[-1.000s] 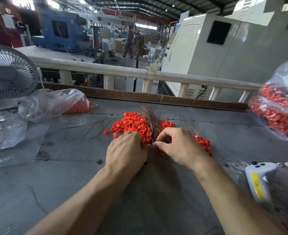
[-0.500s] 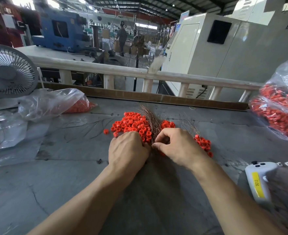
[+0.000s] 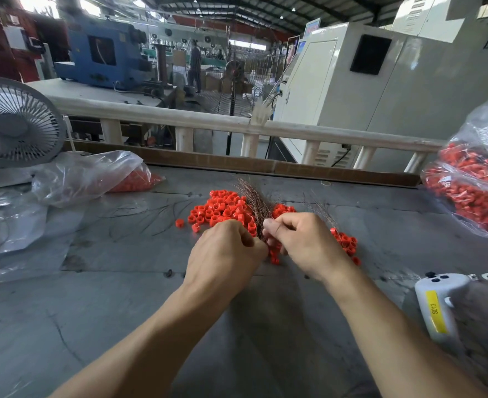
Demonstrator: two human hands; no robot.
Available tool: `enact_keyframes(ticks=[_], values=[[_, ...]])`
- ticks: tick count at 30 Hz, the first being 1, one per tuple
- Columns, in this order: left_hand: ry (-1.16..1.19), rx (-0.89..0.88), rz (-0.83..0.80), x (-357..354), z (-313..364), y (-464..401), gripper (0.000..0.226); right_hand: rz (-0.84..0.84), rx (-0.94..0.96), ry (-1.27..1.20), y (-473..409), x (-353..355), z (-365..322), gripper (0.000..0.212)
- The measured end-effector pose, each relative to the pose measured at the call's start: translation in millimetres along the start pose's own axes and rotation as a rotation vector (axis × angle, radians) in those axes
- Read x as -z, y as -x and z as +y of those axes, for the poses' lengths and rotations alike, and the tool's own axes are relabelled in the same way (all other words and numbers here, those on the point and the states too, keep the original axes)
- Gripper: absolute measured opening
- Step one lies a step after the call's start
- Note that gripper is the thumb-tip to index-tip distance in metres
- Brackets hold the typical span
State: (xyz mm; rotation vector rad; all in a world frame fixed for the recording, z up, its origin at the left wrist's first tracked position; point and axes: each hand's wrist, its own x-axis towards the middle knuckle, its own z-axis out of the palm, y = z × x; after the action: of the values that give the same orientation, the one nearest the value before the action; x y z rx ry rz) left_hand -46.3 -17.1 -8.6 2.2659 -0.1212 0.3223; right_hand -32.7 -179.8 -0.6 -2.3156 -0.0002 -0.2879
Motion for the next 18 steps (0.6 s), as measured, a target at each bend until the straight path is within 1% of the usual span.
enact_keyframes(ticks=[3,6,8,13,18], values=[[0.046,-0.022,-0.069,-3.5,0.1,1.4,0.032,-0.04,-0.094,-0.245,0.4,-1.1,-6.5,0.037],[0.049,-0.074,-0.159,-6.5,-0.7,2.5,0.028,-0.077,-0.133,-0.458,2.5,0.1,-10.2,0.025],[0.053,-0.091,-0.19,-6.6,-0.9,2.7,0.024,-0.084,-0.157,-0.511,3.4,2.4,-11.9,0.018],[0.042,-0.123,-0.254,-5.1,-0.4,2.0,0.025,-0.133,-0.202,-0.651,4.3,4.3,-16.1,0.012],[0.018,-0.145,-0.358,-2.7,3.4,3.9,0.017,-0.039,-0.231,-0.76,2.3,9.1,-16.1,0.006]])
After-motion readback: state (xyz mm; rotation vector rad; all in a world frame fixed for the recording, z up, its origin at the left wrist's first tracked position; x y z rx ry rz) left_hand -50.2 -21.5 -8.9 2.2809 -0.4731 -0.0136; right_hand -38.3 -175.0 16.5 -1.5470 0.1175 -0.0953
